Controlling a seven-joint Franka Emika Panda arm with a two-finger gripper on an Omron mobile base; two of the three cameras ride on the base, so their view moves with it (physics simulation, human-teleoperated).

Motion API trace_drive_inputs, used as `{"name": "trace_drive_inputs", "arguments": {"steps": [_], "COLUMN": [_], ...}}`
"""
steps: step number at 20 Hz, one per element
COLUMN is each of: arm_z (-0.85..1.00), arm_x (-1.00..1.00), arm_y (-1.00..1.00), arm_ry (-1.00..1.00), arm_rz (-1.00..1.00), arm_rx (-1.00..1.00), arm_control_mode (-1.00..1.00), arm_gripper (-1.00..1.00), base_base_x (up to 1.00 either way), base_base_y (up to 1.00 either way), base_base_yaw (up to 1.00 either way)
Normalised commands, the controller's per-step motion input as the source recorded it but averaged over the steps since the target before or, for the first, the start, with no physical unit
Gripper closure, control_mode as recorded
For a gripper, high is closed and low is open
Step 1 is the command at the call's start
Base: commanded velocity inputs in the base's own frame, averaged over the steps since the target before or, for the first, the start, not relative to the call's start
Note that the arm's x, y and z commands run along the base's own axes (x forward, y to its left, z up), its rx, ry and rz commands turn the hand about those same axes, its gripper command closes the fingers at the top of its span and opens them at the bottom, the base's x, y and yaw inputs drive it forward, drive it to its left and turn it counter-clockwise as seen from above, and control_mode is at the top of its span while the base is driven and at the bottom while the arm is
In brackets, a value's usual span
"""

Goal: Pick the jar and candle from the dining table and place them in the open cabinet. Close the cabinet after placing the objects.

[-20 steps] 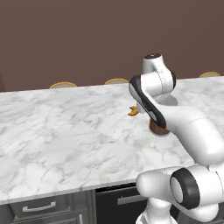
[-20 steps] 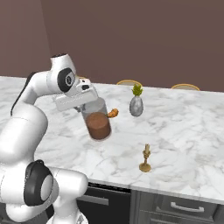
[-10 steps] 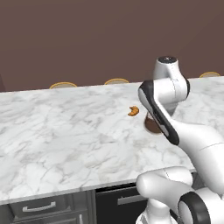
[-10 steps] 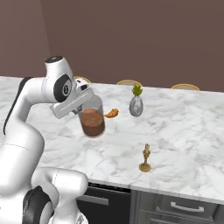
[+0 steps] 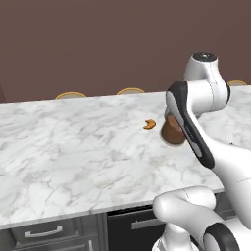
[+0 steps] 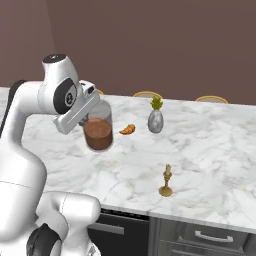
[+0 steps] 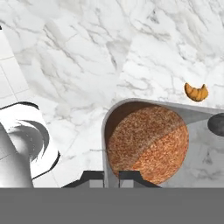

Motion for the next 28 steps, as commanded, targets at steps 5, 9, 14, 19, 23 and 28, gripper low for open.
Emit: {"name": "trace_drive_inputs", "arguments": {"steps": [5, 9, 14, 19, 23, 28], "arm_z": [0.35, 0.27, 0.00, 0.00, 0.00, 0.00], "arm_x": [-0.34, -0.13, -0.03, -0.25, 0.00, 0.00], "arm_y": [0.00, 0.05, 0.00, 0.00, 0.00, 0.00], "arm_ry": [0.00, 0.00, 0.00, -0.09, 0.00, 0.00], "arm_rz": [0.20, 0.13, 0.00, 0.00, 0.00, 0.00], "arm_rx": [-0.05, -0.08, 0.00, -0.02, 0.00, 0.00], "arm_control_mode": [-1.00, -1.00, -1.00, -1.00, 1.00, 1.00], "arm_gripper": [1.00, 1.00, 1.00, 1.00, 1.00, 1.00], "base_base_x": [0.00, 0.00, 0.00, 0.00, -0.75, -0.73], "base_base_y": [0.00, 0.00, 0.00, 0.00, 0.01, 0.09], "base_base_yaw": [0.00, 0.00, 0.00, 0.00, -0.05, -0.22]}}
